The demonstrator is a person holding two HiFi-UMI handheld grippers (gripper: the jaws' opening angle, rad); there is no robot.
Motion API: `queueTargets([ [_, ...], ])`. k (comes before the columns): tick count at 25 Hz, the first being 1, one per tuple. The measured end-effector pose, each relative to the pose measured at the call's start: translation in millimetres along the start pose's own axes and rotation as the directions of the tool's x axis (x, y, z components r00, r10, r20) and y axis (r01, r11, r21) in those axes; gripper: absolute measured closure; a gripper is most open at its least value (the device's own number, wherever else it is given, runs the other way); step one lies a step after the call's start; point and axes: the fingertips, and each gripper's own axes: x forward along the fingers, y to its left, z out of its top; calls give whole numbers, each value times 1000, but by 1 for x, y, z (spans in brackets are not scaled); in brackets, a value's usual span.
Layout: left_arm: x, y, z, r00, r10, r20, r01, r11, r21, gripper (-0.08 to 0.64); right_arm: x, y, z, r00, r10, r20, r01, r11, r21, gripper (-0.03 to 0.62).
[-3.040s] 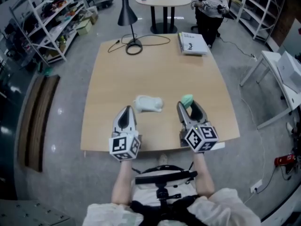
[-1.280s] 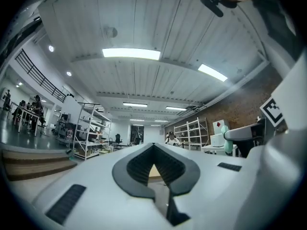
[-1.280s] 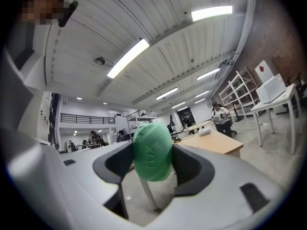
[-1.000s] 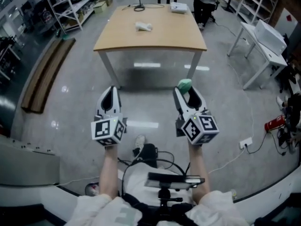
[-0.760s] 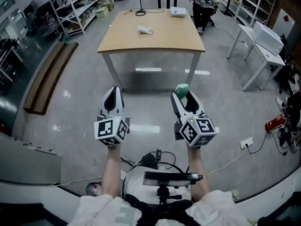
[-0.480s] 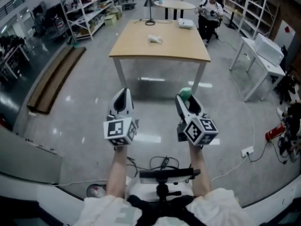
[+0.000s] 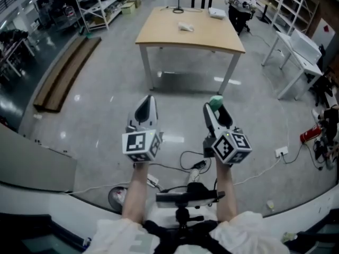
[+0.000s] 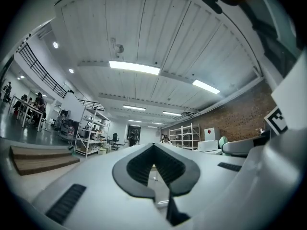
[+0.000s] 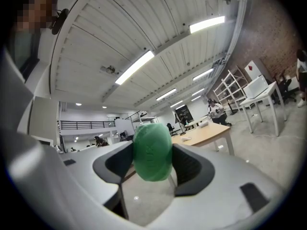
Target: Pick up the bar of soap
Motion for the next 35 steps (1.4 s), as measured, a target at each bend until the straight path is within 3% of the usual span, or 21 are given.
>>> queueTargets([
  [7,-46,-15,-17,998,-33,-48,32,999,-18,560,-54,15,-33,998,-53,-45,54,999,9,339],
  [16,-74,-44,-10,999,-12,-31,12,1000,-22,560,-98,9,-25,998,-51,-39,51,999,-5,339],
  [25,-86,-70,-16,999,-12,-40,11,1000,-9,560,-117,-2,-18,996,-79,-44,75,993,-89,334],
  [35,-94,-64,-16,999,30,-45,-30,1000,0,560,-116,1,-21,998,-46,-35,43,995,-85,336],
])
